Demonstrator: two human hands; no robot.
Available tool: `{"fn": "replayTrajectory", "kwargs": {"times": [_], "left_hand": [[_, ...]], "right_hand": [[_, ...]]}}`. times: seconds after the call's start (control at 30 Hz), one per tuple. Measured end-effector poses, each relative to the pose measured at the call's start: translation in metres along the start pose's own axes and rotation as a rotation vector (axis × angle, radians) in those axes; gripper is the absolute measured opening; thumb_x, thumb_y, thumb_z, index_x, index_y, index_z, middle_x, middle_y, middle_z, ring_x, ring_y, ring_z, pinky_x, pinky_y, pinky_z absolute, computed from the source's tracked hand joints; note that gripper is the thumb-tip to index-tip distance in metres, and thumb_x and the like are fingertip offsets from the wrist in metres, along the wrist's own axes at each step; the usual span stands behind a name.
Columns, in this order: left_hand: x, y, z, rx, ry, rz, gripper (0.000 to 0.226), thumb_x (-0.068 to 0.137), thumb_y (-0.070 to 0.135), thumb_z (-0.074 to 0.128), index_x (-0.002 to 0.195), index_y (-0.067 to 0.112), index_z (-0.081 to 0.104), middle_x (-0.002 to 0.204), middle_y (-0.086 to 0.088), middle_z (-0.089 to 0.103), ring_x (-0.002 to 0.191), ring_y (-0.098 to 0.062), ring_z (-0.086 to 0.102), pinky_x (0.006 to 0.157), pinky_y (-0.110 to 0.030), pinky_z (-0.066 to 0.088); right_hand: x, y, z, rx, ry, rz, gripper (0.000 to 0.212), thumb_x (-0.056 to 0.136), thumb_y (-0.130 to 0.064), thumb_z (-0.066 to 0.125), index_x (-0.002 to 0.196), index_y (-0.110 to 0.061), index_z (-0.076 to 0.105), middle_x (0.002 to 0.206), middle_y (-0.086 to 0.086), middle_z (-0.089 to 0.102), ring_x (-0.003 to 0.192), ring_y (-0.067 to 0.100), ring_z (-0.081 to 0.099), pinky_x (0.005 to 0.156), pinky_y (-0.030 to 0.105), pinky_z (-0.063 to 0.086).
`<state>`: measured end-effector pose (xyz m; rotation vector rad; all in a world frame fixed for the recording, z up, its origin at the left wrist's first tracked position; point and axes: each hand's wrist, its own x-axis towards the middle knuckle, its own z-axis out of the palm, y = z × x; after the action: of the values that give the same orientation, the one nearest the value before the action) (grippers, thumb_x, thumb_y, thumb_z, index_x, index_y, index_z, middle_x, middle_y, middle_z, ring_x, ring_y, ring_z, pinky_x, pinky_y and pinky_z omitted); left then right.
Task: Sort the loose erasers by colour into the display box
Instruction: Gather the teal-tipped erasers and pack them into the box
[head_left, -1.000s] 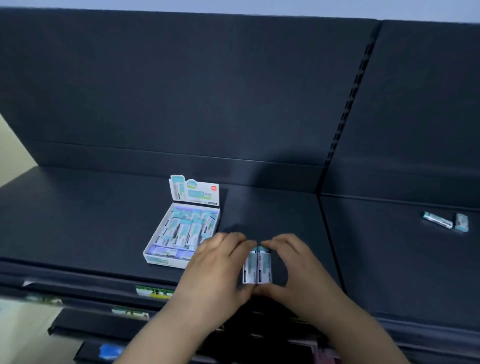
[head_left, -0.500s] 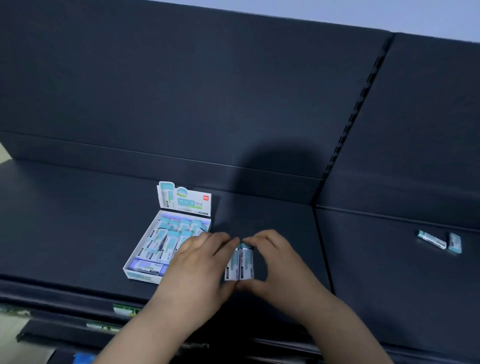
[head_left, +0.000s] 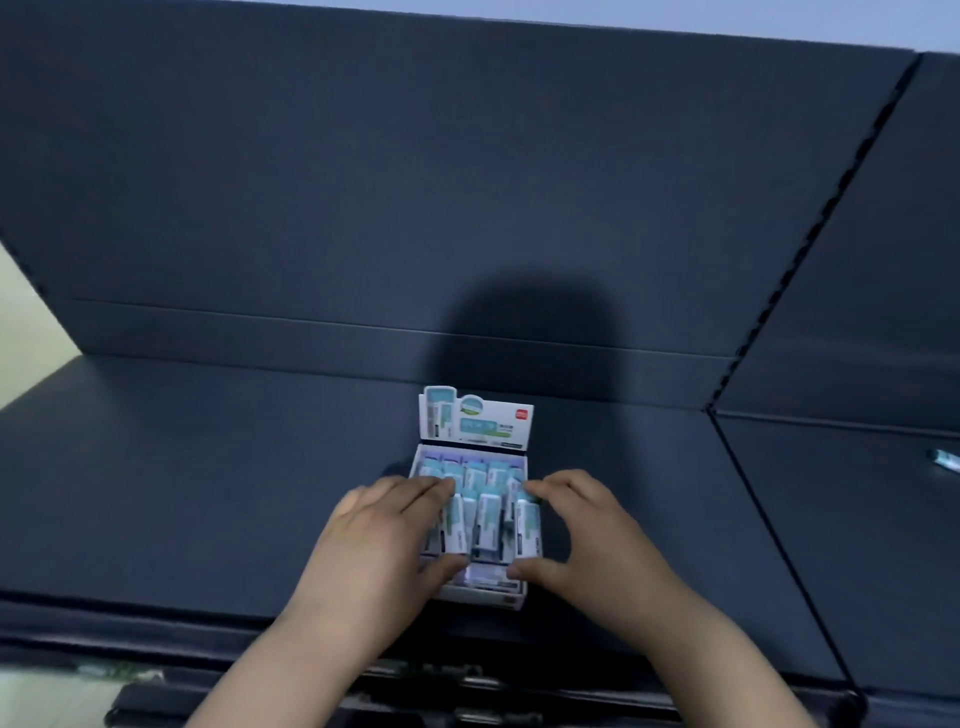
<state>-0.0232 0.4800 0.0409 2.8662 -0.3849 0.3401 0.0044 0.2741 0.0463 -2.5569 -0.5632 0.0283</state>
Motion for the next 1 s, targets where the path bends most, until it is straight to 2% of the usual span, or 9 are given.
{"fn": "replayTrajectory", "kwargs": {"times": [0.1, 0.27, 0.4, 0.53, 0.67, 0.8, 0.87, 0.93, 1.0], "left_hand": [[-0.002, -0.025, -0.006, 0.015, -0.083, -0.01, 0.07, 0.049, 0.059, 0.081, 0.107, 0.022, 0.07, 0.1, 0.011, 0.07, 0.088, -0.013, 0.067, 0.072, -0.03, 0.053], [-0.003, -0.038, -0.005, -0.06, -0.203, 0.049, 0.067, 0.065, 0.066, 0.043, 0.118, 0.029, 0.063, 0.113, 0.017, 0.063, 0.103, -0.01, 0.061, 0.084, -0.031, 0.048], [-0.002, -0.041, -0.001, -0.145, -0.239, 0.108, 0.076, 0.07, 0.069, 0.039, 0.138, 0.036, 0.039, 0.135, 0.02, 0.04, 0.128, -0.006, 0.035, 0.103, -0.027, 0.027], [0.003, -0.044, 0.001, -0.16, -0.189, 0.142, 0.059, 0.088, 0.051, 0.051, 0.142, 0.037, 0.031, 0.138, 0.021, 0.033, 0.129, -0.002, 0.026, 0.106, -0.021, 0.022], [0.009, -0.043, 0.005, -0.182, -0.199, 0.123, 0.059, 0.087, 0.047, 0.057, 0.141, 0.032, 0.038, 0.137, 0.016, 0.038, 0.127, -0.007, 0.031, 0.104, -0.025, 0.026], [0.009, -0.041, 0.0, -0.174, -0.201, 0.148, 0.061, 0.087, 0.049, 0.055, 0.142, 0.033, 0.034, 0.138, 0.017, 0.036, 0.128, -0.008, 0.031, 0.104, -0.026, 0.025], [0.011, -0.04, -0.003, -0.168, -0.173, 0.159, 0.06, 0.085, 0.052, 0.057, 0.14, 0.032, 0.04, 0.132, 0.015, 0.043, 0.124, -0.01, 0.038, 0.1, -0.028, 0.03], [0.015, -0.036, -0.004, -0.109, -0.135, 0.194, 0.056, 0.08, 0.051, 0.062, 0.13, 0.026, 0.054, 0.118, 0.011, 0.055, 0.111, -0.015, 0.052, 0.089, -0.033, 0.041], [0.021, -0.027, -0.001, -0.077, -0.121, 0.232, 0.052, 0.077, 0.047, 0.068, 0.122, 0.023, 0.061, 0.11, 0.008, 0.06, 0.103, -0.017, 0.057, 0.081, -0.034, 0.046]], "right_hand": [[0.006, -0.013, 0.01, 0.004, -0.01, 0.035, 0.078, 0.072, -0.052, 0.07, 0.138, -0.028, 0.035, 0.131, -0.017, 0.035, 0.121, 0.002, 0.031, 0.102, 0.012, 0.024], [0.004, -0.02, 0.025, -0.023, -0.035, 0.119, 0.079, 0.07, -0.052, 0.071, 0.137, -0.033, 0.035, 0.13, -0.02, 0.034, 0.121, 0.0, 0.03, 0.104, 0.015, 0.025], [-0.002, -0.019, 0.023, 0.008, -0.008, 0.169, 0.075, 0.07, -0.048, 0.073, 0.135, -0.037, 0.038, 0.12, -0.025, 0.031, 0.115, -0.005, 0.027, 0.097, 0.012, 0.024], [-0.002, -0.018, 0.022, 0.008, 0.002, 0.177, 0.063, 0.077, -0.042, 0.069, 0.133, -0.034, 0.042, 0.115, -0.025, 0.03, 0.12, -0.001, 0.031, 0.096, 0.011, 0.023], [0.001, -0.019, 0.026, -0.001, 0.017, 0.17, 0.059, 0.079, -0.044, 0.066, 0.133, -0.033, 0.043, 0.119, -0.022, 0.037, 0.118, 0.001, 0.035, 0.097, 0.014, 0.027], [-0.002, -0.018, 0.027, -0.029, 0.063, 0.169, 0.062, 0.081, -0.047, 0.063, 0.137, -0.034, 0.038, 0.127, -0.017, 0.04, 0.121, 0.004, 0.036, 0.103, 0.02, 0.031], [-0.005, -0.017, 0.027, 0.008, 0.081, 0.181, 0.063, 0.079, -0.048, 0.065, 0.135, -0.033, 0.041, 0.123, -0.019, 0.04, 0.12, 0.002, 0.038, 0.103, 0.02, 0.032], [-0.007, -0.016, 0.028, 0.018, 0.102, 0.193, 0.062, 0.078, -0.048, 0.066, 0.134, -0.032, 0.043, 0.119, -0.021, 0.04, 0.119, 0.002, 0.04, 0.103, 0.021, 0.034], [-0.01, -0.015, 0.028, 0.018, 0.134, 0.204, 0.061, 0.078, -0.047, 0.066, 0.132, -0.031, 0.045, 0.116, -0.022, 0.04, 0.119, 0.002, 0.041, 0.103, 0.021, 0.034]]}}
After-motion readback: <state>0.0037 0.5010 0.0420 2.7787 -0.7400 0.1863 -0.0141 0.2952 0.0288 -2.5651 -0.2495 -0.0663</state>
